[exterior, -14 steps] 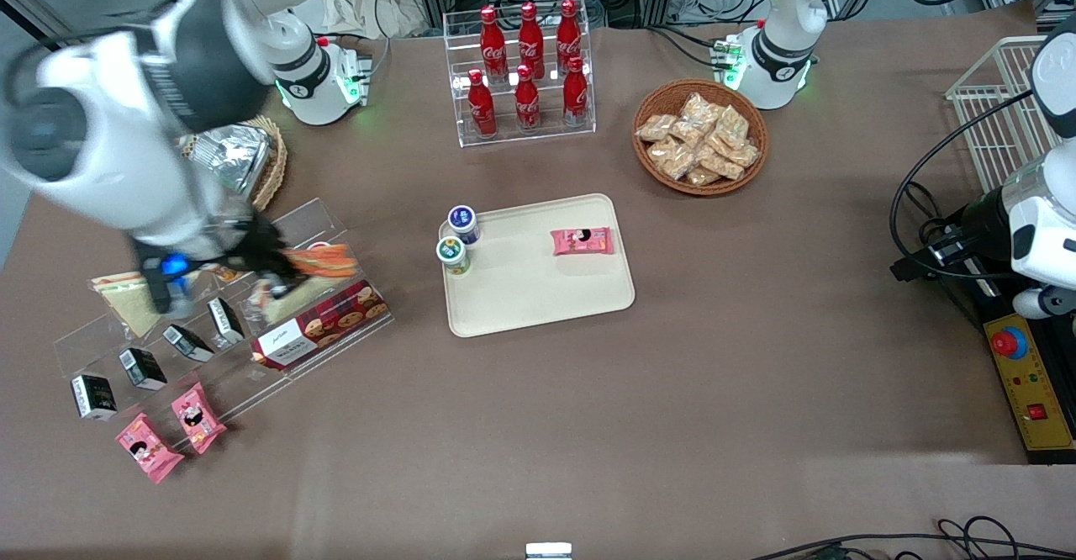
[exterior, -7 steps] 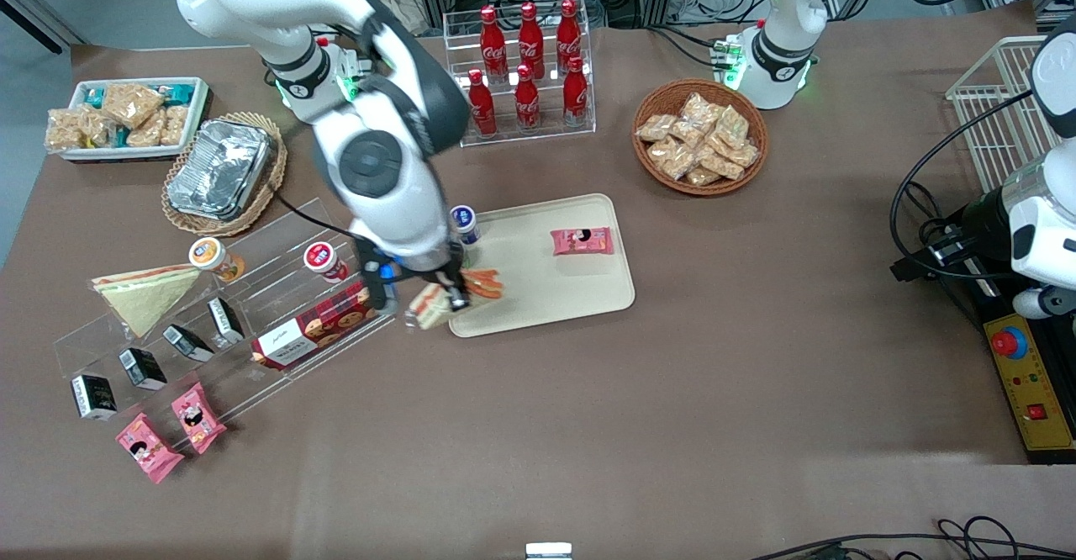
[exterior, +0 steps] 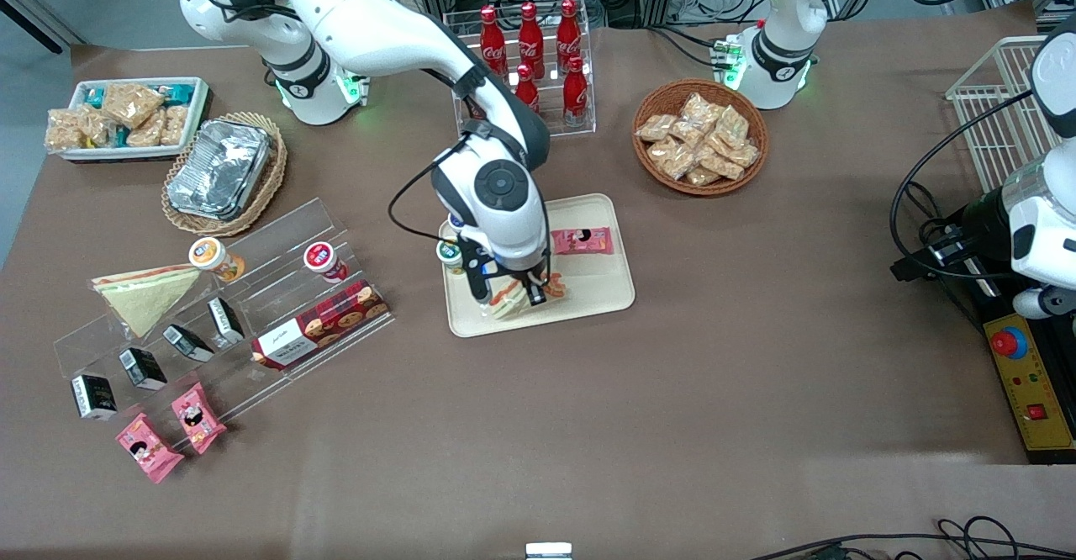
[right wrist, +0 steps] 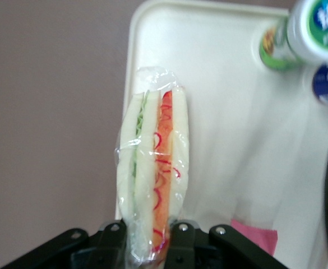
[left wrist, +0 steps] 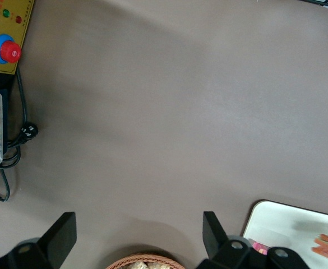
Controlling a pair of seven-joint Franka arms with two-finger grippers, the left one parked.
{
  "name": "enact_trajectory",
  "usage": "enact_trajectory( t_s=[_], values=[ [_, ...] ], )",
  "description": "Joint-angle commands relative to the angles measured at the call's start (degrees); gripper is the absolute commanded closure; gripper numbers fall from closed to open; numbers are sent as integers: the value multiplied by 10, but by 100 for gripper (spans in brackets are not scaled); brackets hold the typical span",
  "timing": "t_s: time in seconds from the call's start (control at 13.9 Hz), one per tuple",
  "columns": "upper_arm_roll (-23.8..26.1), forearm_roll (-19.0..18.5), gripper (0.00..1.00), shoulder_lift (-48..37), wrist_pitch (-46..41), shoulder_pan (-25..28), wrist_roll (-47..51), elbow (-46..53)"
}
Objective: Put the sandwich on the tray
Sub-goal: 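Lower the sandwich onto the cream tray and open the right gripper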
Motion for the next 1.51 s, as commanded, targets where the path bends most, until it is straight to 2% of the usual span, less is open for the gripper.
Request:
enact_trajectory(
  t_s=[0.0, 0.43, 0.5, 0.58, 0.72, 0.79, 1.08, 1.44],
  values=[
    [-7, -1, 100, 6, 16, 18, 28, -10],
    [-11, -2, 100, 27, 49, 22, 52, -10],
    [-11, -5, 45, 29, 52, 22, 53, -9],
    [-11, -11, 0, 31, 53, 22, 52, -8],
    [-11, -41, 0, 30, 53, 23, 52, -6],
    [-11, -45, 0, 30, 53, 23, 52, -5],
    [-10, -43, 0, 14, 48, 11, 38, -1],
    [-8, -36, 0, -65, -25, -16, -77, -2]
  ],
)
